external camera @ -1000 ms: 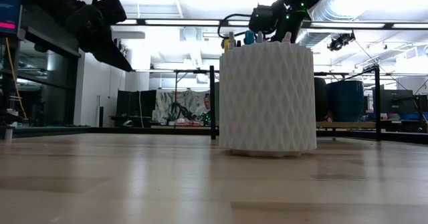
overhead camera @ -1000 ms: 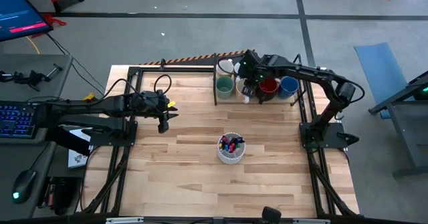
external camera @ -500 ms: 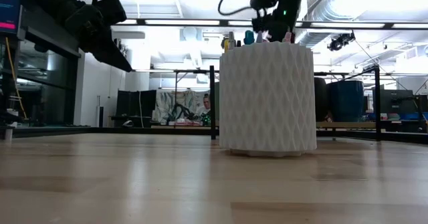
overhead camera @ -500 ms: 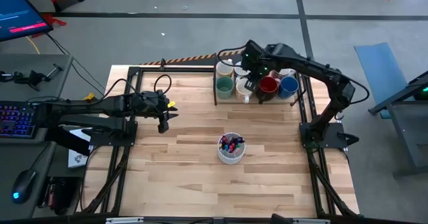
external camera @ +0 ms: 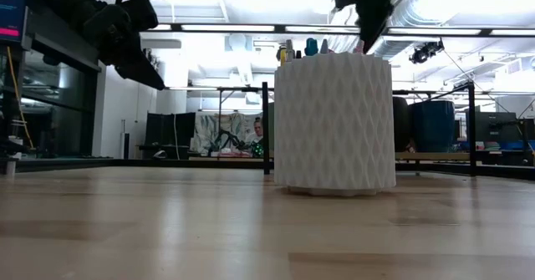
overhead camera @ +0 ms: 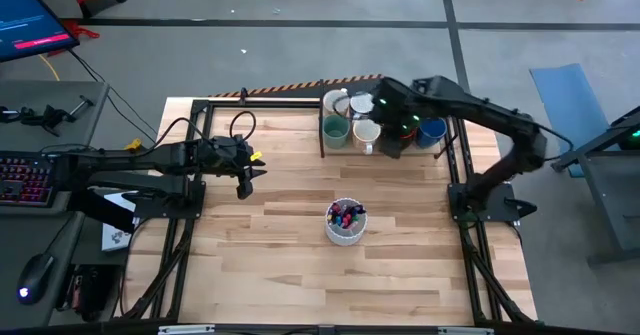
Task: Place coffee mugs
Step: Return to Home Position
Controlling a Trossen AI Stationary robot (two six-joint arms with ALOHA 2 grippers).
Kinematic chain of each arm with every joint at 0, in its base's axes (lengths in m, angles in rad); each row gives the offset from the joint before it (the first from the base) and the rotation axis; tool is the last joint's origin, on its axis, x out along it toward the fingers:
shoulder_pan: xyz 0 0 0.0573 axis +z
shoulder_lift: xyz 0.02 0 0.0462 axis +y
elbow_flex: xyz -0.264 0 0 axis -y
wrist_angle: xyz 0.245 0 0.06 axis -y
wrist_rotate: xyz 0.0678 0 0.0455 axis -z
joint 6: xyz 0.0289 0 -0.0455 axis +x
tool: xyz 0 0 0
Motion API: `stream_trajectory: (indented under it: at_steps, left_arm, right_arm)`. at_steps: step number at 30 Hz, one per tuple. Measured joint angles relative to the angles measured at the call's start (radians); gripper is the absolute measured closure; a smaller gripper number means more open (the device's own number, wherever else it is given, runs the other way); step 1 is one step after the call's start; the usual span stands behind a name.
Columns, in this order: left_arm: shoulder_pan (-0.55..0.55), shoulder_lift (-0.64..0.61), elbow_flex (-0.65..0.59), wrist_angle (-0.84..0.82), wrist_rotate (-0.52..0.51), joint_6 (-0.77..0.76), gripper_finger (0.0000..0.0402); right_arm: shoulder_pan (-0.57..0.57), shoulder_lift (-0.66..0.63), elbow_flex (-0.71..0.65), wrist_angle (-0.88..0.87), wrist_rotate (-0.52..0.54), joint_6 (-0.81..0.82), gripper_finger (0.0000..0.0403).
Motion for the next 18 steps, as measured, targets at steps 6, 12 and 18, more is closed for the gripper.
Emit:
stream_trajectory:
  at_steps: [6, 12, 18]
  left_arm:
    - [0.0, 0.0, 0.0, 0.0, 0.0, 0.0, 0.0298]
    - [0.0, 0.0, 0.0, 0.0, 0.0, 0.0, 0.0298]
    - [0.0, 0.0, 0.0, 0.0, 0.0, 0.001, 0.0298]
  right_arm:
    - [0.081, -0.257, -0.304, 0.326, -0.037, 0.036, 0.0289]
    - [0.137, -0.471, -0.639, 0.679, -0.173, 0.105, 0.0289]
    - [0.187, -0.598, -0.897, 0.932, -0.182, 0.18, 0.0289]
